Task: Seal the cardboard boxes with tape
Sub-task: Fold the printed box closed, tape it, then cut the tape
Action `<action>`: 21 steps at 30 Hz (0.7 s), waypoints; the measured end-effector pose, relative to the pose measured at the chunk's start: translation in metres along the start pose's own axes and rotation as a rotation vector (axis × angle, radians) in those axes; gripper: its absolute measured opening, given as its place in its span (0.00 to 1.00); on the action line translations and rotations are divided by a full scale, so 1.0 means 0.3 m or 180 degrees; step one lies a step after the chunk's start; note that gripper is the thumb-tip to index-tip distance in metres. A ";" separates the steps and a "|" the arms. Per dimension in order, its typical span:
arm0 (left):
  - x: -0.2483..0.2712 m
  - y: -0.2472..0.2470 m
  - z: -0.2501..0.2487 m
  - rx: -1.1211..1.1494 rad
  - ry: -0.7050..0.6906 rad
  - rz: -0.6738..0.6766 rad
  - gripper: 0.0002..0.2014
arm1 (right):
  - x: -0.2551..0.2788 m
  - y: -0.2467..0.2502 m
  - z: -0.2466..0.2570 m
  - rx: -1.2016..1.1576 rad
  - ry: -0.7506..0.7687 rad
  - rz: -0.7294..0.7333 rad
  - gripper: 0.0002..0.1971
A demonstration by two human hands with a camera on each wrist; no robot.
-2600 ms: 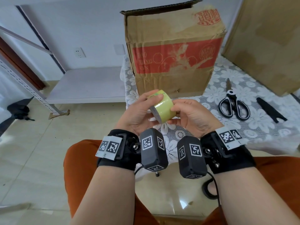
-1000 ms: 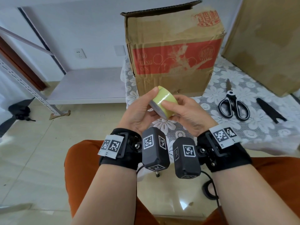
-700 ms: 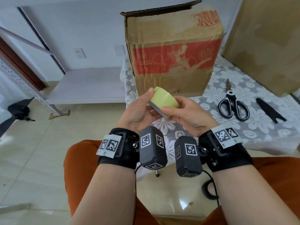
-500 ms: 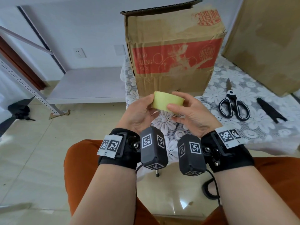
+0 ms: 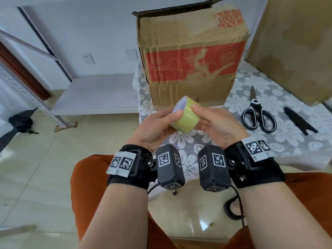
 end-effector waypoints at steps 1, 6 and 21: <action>0.000 -0.001 0.001 -0.0006 0.0001 0.0035 0.29 | 0.002 -0.003 0.000 -0.0003 -0.0047 0.0066 0.26; 0.003 -0.004 0.004 -0.0095 0.0028 0.0302 0.38 | 0.027 -0.030 0.005 -0.0259 0.0124 0.0781 0.12; 0.002 -0.023 -0.005 0.0427 0.0059 0.0138 0.15 | 0.028 -0.069 -0.032 0.0288 0.0114 0.1196 0.11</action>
Point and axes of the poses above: each hand's wrist, its own x-axis away from the middle knuckle, its own y-axis out of the back of the hand, z = x × y, the point moved 2 cm from there along -x, towards the middle knuckle, and after that the axes turned 6 degrees about -x, right-handed, at the moved point
